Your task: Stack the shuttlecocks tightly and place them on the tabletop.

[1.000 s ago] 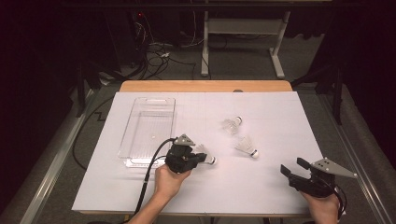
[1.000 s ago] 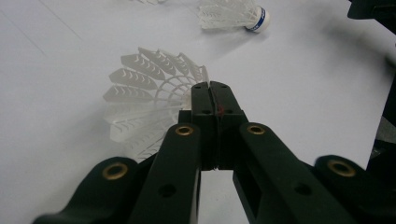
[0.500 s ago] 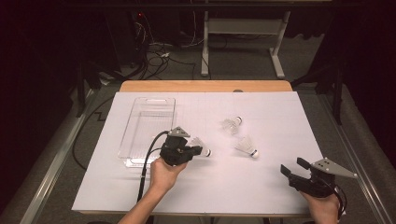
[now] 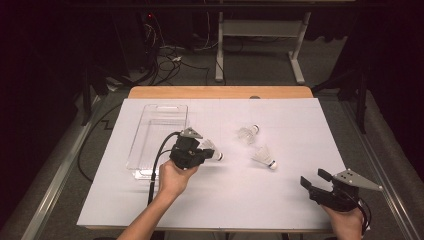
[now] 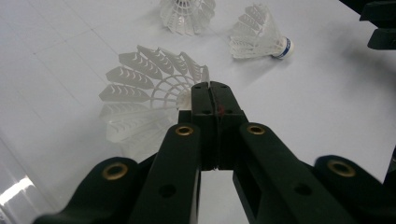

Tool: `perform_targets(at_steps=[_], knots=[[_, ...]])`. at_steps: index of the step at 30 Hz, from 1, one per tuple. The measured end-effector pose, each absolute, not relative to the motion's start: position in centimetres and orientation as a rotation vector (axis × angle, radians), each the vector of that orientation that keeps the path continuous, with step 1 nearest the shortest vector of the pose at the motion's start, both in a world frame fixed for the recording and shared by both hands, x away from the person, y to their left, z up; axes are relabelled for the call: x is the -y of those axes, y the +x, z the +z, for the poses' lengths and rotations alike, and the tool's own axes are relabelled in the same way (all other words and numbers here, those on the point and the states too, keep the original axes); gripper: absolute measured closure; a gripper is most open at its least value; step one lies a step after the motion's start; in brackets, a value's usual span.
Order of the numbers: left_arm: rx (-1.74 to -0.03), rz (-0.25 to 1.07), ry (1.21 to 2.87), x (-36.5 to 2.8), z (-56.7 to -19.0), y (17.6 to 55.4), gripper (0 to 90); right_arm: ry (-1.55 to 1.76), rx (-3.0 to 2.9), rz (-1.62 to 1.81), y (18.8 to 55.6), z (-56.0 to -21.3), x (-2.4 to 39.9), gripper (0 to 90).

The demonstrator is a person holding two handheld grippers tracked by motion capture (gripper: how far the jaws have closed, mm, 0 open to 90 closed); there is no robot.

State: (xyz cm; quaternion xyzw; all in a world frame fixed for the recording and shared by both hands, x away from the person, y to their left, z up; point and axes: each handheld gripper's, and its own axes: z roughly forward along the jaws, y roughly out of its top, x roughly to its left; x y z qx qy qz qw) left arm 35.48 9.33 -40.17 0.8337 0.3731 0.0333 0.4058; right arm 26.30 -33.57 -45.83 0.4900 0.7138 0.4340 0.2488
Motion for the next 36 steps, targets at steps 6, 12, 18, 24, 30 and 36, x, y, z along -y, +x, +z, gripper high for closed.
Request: perform_targets(at_steps=[6, 12, 18, 24, 30, 36], knots=[[-0.965, 0.099, 2.105, -9.7, -39.8, 36.4, 89.4, 1.337, -1.946, 1.182, 26.3, -45.8, 33.6, 27.4], [-0.976, 0.107, 2.104, -9.7, -39.6, 37.0, 89.4, 1.341, -1.946, 1.182, 26.3, -45.8, 33.6, 27.4], [-1.014, 0.106, 2.108, -10.0, -40.0, 37.8, 89.4, 1.342, -1.947, 1.183, 26.3, -45.9, 33.6, 27.4], [-1.037, 0.109, 2.122, -10.3, -40.1, 38.4, 89.4, 1.342, -1.947, 1.184, 26.3, -45.9, 33.6, 27.4], [-1.063, 0.111, 2.119, -10.5, -40.4, 39.0, 89.3, 1.338, -1.952, 1.183, 26.4, -45.9, 33.5, 27.4], [-1.072, 0.111, 2.129, -10.6, -40.6, 39.4, 89.3, 1.336, -1.954, 1.182, 26.4, -45.9, 33.4, 27.4]])
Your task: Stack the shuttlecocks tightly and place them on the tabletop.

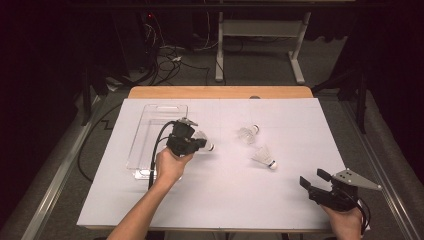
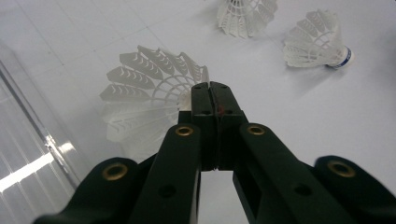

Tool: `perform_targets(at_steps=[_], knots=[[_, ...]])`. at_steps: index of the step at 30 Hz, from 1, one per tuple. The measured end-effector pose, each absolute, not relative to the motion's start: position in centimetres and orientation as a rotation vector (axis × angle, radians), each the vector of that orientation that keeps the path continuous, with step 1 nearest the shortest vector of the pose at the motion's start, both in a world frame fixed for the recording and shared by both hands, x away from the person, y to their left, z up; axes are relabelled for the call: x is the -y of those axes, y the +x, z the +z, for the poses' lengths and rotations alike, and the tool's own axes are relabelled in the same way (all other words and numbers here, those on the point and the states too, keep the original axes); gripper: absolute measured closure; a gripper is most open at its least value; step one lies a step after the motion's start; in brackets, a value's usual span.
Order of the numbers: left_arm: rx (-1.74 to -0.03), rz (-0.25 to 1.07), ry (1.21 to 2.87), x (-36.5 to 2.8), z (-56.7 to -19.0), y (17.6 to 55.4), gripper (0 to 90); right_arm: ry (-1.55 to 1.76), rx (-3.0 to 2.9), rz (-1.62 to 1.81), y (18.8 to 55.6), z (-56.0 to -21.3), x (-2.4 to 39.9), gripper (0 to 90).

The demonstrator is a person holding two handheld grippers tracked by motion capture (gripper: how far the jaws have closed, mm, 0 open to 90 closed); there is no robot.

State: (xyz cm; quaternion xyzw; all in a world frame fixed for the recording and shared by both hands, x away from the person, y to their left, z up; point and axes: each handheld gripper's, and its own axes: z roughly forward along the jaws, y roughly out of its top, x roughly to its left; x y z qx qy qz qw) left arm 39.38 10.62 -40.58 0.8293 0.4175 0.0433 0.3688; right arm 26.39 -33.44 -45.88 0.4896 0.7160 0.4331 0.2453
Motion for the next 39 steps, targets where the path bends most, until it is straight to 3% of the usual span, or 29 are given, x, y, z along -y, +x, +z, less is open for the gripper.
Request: perform_targets(at_steps=[39], knots=[[-1.172, 0.189, 2.185, -10.4, -40.8, 42.5, 89.1, 1.335, -1.959, 1.185, 26.4, -45.9, 33.5, 27.4]])
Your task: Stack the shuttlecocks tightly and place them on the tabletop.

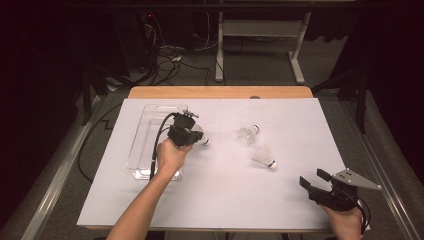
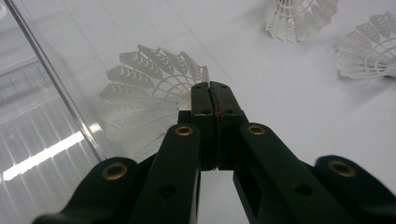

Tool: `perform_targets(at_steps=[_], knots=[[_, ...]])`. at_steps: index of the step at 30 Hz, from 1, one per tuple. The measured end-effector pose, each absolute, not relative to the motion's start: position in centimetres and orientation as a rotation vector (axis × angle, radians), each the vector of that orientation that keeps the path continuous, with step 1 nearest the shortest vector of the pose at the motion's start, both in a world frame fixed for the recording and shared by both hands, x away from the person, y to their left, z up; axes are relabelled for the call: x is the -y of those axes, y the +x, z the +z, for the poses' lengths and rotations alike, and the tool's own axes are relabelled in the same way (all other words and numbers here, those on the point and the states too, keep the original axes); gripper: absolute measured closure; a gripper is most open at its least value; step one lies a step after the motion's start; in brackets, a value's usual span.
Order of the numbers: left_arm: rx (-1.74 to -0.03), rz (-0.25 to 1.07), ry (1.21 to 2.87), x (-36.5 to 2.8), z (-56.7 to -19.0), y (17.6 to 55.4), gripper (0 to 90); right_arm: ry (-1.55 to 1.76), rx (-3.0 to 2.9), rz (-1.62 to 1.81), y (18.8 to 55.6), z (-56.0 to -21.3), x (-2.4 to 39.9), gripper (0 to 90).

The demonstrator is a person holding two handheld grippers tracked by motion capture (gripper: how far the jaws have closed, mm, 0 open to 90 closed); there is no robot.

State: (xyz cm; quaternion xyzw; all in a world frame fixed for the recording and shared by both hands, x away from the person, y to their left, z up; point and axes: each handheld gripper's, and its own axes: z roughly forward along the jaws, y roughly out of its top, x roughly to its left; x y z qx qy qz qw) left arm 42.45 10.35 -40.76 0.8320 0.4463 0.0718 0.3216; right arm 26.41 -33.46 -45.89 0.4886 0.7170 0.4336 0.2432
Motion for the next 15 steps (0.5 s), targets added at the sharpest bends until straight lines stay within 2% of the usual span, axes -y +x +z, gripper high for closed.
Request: perform_targets(at_steps=[15], knots=[[-1.179, 0.197, 2.19, -9.85, -41.07, 42.74, 85.3, 1.336, -1.957, 1.188, 26.41, -45.88, 33.49, 27.4]])
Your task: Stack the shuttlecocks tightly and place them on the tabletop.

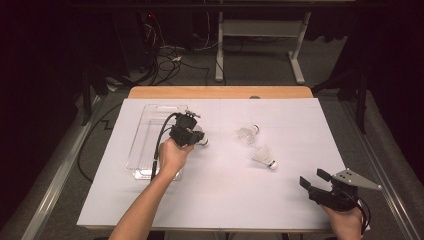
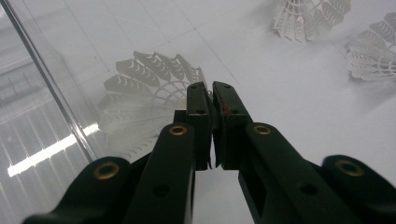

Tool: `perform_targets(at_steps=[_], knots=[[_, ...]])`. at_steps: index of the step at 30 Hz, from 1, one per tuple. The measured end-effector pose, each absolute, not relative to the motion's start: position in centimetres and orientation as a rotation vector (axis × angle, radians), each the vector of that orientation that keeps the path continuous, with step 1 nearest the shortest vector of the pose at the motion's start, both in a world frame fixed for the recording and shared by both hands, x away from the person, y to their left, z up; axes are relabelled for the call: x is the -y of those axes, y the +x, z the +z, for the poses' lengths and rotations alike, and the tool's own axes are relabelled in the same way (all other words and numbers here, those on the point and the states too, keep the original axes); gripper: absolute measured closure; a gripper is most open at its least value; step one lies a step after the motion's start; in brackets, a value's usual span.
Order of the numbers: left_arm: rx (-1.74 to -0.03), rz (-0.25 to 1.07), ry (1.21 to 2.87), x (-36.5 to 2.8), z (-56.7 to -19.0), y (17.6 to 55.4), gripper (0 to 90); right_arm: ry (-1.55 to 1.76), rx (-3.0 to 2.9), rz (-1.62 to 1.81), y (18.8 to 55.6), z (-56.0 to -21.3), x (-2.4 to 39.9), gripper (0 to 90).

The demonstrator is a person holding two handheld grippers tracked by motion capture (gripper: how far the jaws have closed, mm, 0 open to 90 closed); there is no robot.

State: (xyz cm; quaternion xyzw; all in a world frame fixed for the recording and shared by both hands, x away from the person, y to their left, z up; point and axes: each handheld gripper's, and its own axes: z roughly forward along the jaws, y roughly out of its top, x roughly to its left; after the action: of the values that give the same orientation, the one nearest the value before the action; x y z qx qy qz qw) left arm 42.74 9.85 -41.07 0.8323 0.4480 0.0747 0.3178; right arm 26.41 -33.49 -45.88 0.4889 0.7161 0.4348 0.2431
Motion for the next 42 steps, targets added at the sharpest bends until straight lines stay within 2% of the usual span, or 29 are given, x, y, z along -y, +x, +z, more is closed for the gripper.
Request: perform_targets(at_steps=[7, 15, 42], knots=[[-1.16, 0.204, 2.182, -9.5, -40.4, 42.7, 83.1, 1.337, -1.958, 1.188, 26.4, -45.9, 33.5, 27.4], [-1.138, 0.186, 2.192, -8.7, -40.4, 42.8, 88.8, 1.334, -1.958, 1.19, 26.4, -45.9, 33.5, 27.4], [-1.113, 0.133, 2.211, -6.3, -40.7, 43.6, 89.1, 1.333, -1.962, 1.192, 26.4, -45.9, 33.5, 27.3]])
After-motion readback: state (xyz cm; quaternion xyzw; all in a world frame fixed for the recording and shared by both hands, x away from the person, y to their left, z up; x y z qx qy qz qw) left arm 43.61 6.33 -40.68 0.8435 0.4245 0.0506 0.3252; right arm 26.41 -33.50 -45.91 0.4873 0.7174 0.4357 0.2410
